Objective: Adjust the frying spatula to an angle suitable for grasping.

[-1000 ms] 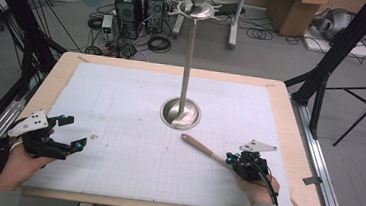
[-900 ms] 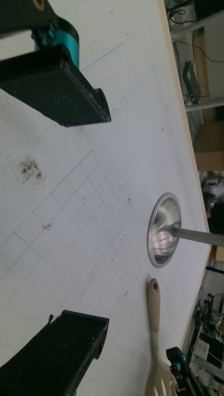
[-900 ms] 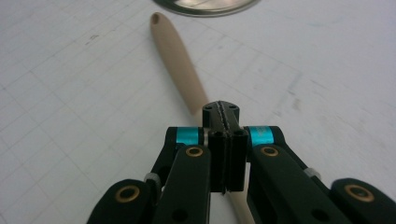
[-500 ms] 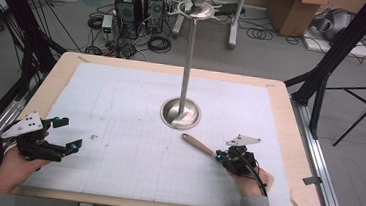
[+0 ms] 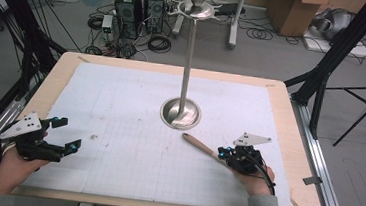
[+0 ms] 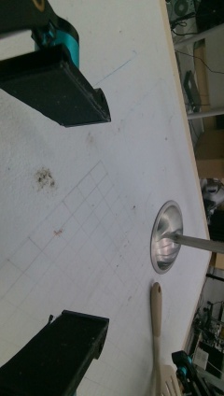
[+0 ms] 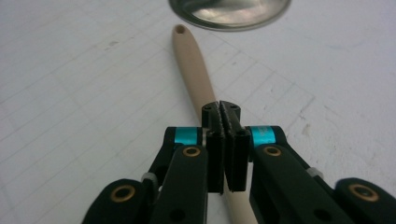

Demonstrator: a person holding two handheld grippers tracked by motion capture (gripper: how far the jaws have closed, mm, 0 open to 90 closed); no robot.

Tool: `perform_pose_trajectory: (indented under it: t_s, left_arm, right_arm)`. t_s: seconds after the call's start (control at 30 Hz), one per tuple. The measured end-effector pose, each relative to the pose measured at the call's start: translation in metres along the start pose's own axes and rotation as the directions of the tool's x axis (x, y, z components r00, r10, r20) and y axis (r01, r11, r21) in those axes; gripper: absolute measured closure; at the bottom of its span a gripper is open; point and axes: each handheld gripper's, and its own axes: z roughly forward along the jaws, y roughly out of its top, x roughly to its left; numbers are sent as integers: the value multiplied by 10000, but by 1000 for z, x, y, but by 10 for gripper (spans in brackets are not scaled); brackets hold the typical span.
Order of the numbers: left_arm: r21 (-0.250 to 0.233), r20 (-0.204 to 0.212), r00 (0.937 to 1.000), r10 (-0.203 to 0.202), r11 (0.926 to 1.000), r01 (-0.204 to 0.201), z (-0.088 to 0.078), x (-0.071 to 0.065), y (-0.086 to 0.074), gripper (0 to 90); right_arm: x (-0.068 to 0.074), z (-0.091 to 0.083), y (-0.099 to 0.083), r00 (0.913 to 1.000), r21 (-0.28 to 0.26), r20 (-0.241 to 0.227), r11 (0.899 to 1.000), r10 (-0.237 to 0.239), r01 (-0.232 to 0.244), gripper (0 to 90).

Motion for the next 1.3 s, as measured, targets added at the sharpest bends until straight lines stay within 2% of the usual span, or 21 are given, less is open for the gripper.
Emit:
perform_pose_trajectory:
  t_s: [0.07, 0.17, 0.6, 0.73, 0.77, 0.8, 0.87, 0.9, 0.97, 1.07, 1.2, 1.3]
  left_arm:
    - [-30, 4, 10000, 7, 10000, -7, 0, 0, 0, 41]
    - [-119, 42, 10000, -53, 9999, 53, 0, -1, 1, 41]
    - [-192, 122, 9997, -195, 9996, 197, 1, 2, 0, 41]
    - [-221, 231, 9995, -231, 9995, 236, 4, 2, 0, 41]
    - [-191, 244, 9995, -220, 9996, 225, 4, 2, 0, 41]
    - [-173, 248, 9994, -232, 9996, 237, 5, 2, -1, 41]
    - [-152, 223, 9995, -232, 9996, 235, 4, 2, -2, 41]
    - [-160, 207, 9995, -235, 9996, 238, 3, 3, -2, 41]
    - [-202, 172, 9996, -240, 9995, 244, 1, 3, -2, 41]
    - [-273, 130, 9995, -293, 9992, 296, 0, 3, -2, 41]
    - [-194, 116, 9996, -271, 9994, 273, 1, 4, -2, 41]
    - [-134, 120, 9996, -273, 9995, 275, 2, 4, -2, 41]
  right_arm:
    - [0, -4, -1, 9982, -7, -217, 9985, -555, 555, 793]
    - [-2, -5, -2, 9940, -68, -564, 9956, -940, 938, 705]
    - [-12, -10, -4, 9838, -149, -1143, 9904, -1380, 1372, 373]
    - [-16, -10, -5, 9804, -19, -1408, 9903, -1382, 1393, 246]
    - [-17, -10, -5, 9781, 22, -1530, 9897, -1411, 1431, 184]
    - [-18, -10, -6, 9785, 18, -1560, 9906, -1351, 1371, 171]
    - [-21, -9, -7, 9741, 209, -1999, 9935, -1056, 1119, 151]
    - [-21, -8, -7, 9730, 312, -2056, 9931, -1046, 1134, 148]
    - [-21, -8, -8, 9721, 500, -2037, 9904, -1164, 1291, 148]
    - [-21, -8, -7, 9693, 379, -2019, 9878, -1406, 1512, 148]
    - [-22, -7, -8, 9687, 415, -1986, 9863, -1487, 1599, 148]
    - [-22, -8, -7, 9711, 388, -1948, 9882, -1381, 1483, 148]
